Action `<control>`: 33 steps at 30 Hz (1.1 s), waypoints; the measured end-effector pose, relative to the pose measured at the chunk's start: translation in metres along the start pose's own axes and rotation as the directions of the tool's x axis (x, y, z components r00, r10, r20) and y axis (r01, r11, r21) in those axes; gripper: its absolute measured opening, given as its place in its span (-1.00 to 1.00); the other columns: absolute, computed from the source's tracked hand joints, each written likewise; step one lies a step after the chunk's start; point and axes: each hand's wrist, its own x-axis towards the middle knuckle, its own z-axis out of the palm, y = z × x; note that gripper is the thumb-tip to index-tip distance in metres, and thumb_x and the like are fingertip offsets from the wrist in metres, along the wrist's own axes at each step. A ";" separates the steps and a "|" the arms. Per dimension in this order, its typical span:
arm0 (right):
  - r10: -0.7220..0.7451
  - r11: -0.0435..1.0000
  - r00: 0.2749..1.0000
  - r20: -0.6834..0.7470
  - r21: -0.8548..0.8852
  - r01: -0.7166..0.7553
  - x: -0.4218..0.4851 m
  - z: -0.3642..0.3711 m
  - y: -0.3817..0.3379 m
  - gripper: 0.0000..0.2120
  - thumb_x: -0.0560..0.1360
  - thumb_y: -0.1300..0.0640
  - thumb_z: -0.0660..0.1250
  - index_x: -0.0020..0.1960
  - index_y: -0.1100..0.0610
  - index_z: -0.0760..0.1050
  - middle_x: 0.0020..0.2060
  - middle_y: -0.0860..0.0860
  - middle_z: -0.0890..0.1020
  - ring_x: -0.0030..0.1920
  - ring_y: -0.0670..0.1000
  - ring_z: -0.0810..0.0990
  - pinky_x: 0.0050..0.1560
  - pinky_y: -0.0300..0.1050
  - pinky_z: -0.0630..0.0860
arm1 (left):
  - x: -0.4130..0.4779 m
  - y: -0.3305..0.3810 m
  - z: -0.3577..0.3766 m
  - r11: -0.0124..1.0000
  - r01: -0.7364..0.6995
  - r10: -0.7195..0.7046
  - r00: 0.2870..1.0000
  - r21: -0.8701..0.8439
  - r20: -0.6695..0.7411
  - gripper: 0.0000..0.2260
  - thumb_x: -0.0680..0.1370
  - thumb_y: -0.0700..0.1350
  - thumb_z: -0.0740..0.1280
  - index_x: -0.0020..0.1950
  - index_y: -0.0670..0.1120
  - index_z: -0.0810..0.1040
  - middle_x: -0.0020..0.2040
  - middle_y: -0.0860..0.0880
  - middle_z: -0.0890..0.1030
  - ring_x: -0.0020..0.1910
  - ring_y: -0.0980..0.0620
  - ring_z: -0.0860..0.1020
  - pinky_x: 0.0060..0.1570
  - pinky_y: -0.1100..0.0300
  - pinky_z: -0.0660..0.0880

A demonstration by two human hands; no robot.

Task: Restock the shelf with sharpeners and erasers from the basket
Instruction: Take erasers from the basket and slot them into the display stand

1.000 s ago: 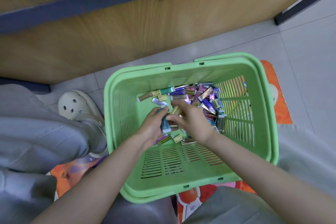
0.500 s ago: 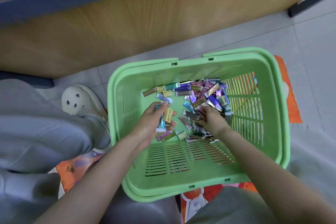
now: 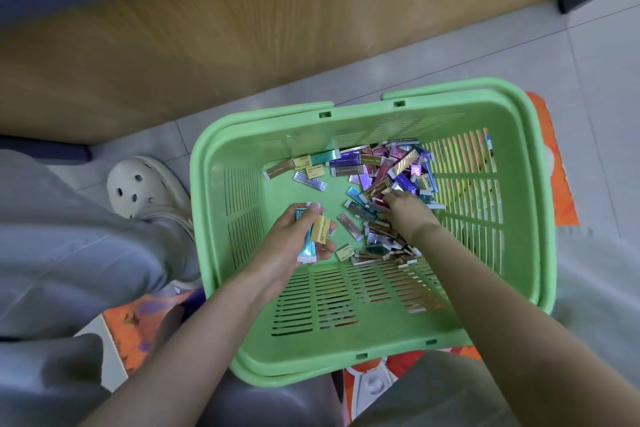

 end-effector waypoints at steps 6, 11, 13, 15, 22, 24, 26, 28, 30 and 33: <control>-0.021 0.992 1.000 -0.015 0.125 0.023 -0.018 -0.009 -0.007 -0.78 0.62 0.26 0.11 0.23 0.21 0.41 0.09 0.18 0.55 0.06 0.08 0.49 0.14 -0.05 0.48 | -0.004 0.006 0.003 0.998 -0.055 0.055 0.998 -0.025 0.017 -0.81 0.52 -0.10 0.31 0.10 -0.13 0.48 -0.14 -0.05 0.66 -0.38 0.08 0.60 -0.32 0.23 0.58; -0.073 0.864 0.988 -0.136 0.486 0.131 -0.051 -0.035 -0.027 -0.74 0.62 0.12 0.15 0.24 0.18 0.46 -0.04 0.00 0.59 -0.17 -0.02 0.56 -0.17 -0.20 0.51 | -0.014 0.010 0.005 0.991 -0.095 0.096 0.995 0.099 -0.009 -0.76 0.54 -0.14 0.33 0.16 -0.19 0.44 -0.13 -0.06 0.60 -0.37 0.10 0.55 -0.30 0.29 0.54; -0.078 0.806 0.974 -0.212 0.561 0.187 -0.064 -0.051 -0.040 -0.76 0.62 0.11 0.17 0.18 0.22 0.47 -0.16 0.03 0.58 -0.25 0.02 0.58 -0.26 -0.14 0.52 | -0.019 0.011 0.006 0.984 -0.110 0.119 0.991 0.141 -0.059 -0.75 0.52 -0.15 0.37 0.14 -0.22 0.46 -0.19 -0.08 0.57 -0.44 0.15 0.52 -0.37 0.40 0.48; -0.085 0.721 0.952 -0.296 0.641 0.263 -0.078 -0.068 -0.055 -0.83 0.62 0.13 0.17 0.11 0.15 0.49 -0.21 0.06 0.56 -0.23 0.12 0.57 -0.22 -0.01 0.51 | -0.023 0.012 0.007 0.983 -0.120 0.133 0.987 0.136 -0.091 -0.73 0.51 -0.11 0.39 0.14 -0.21 0.48 -0.21 -0.07 0.56 -0.38 0.10 0.50 -0.16 0.32 0.49; -0.092 0.564 0.896 -0.435 0.719 0.407 -0.122 -0.104 -0.100 -0.88 0.61 0.13 0.18 -0.01 0.01 0.49 -0.35 0.04 0.49 -0.29 0.13 0.49 -0.09 0.30 0.53 | -0.051 0.029 0.006 0.954 -0.297 0.298 0.952 0.030 -0.062 -0.86 0.49 -0.08 0.42 -0.01 -0.08 0.55 -0.20 0.04 0.61 -0.34 0.09 0.46 -0.12 0.19 0.47; -0.106 0.580 0.880 -0.463 0.690 0.433 -0.137 -0.111 -0.111 -0.86 0.61 0.12 0.17 0.07 0.05 0.51 -0.27 0.07 0.57 -0.21 0.17 0.57 -0.08 0.26 0.53 | -0.060 0.036 0.006 0.929 -0.371 0.369 0.927 -0.005 -0.071 -0.92 0.51 -0.14 0.41 -0.06 -0.11 0.55 -0.28 0.03 0.59 -0.43 0.12 0.44 -0.33 0.27 0.44; -0.123 0.590 0.870 -0.477 0.670 0.451 -0.152 -0.120 -0.119 -0.81 0.62 0.10 0.15 0.12 0.09 0.50 -0.22 0.07 0.61 -0.17 0.11 0.60 -0.05 0.19 0.55 | -0.071 0.043 0.004 0.904 -0.427 0.428 0.900 0.041 -0.085 -0.88 0.51 -0.17 0.41 -0.01 -0.18 0.55 -0.27 -0.03 0.58 -0.46 0.14 0.44 -0.44 0.32 0.41; -0.141 0.598 0.872 -0.468 0.662 0.452 -0.165 -0.132 -0.123 -0.83 0.62 0.10 0.14 0.10 0.09 0.48 -0.23 0.02 0.61 -0.18 -0.03 0.62 -0.05 0.07 0.57 | -0.082 0.053 0.002 0.866 -0.482 0.494 0.867 0.132 -0.074 -0.83 0.51 -0.19 0.41 0.03 -0.23 0.53 -0.25 -0.08 0.55 -0.49 0.16 0.44 -0.46 0.32 0.41; -0.138 0.607 0.884 -0.446 0.667 0.432 -0.178 -0.145 -0.123 -0.88 0.62 0.11 0.14 0.09 0.08 0.43 -0.23 -0.07 0.60 -0.24 -0.22 0.60 -0.07 -0.11 0.55 | -0.097 0.067 -0.001 0.812 -0.545 0.564 0.825 0.208 -0.040 -0.84 0.50 -0.19 0.41 0.00 -0.21 0.50 -0.25 -0.08 0.56 -0.52 0.20 0.46 -0.46 0.33 0.43; -0.128 0.628 0.879 -0.459 0.649 0.430 -0.196 -0.167 -0.120 -0.88 0.61 0.12 0.16 0.08 0.13 0.43 -0.19 -0.13 0.63 -0.18 -0.30 0.60 -0.06 -0.31 0.51 | -0.124 0.096 -0.008 0.726 -0.629 0.646 0.762 0.278 0.038 -0.87 0.50 -0.15 0.42 -0.03 -0.09 0.50 -0.27 0.00 0.57 -0.49 0.21 0.48 -0.48 0.37 0.41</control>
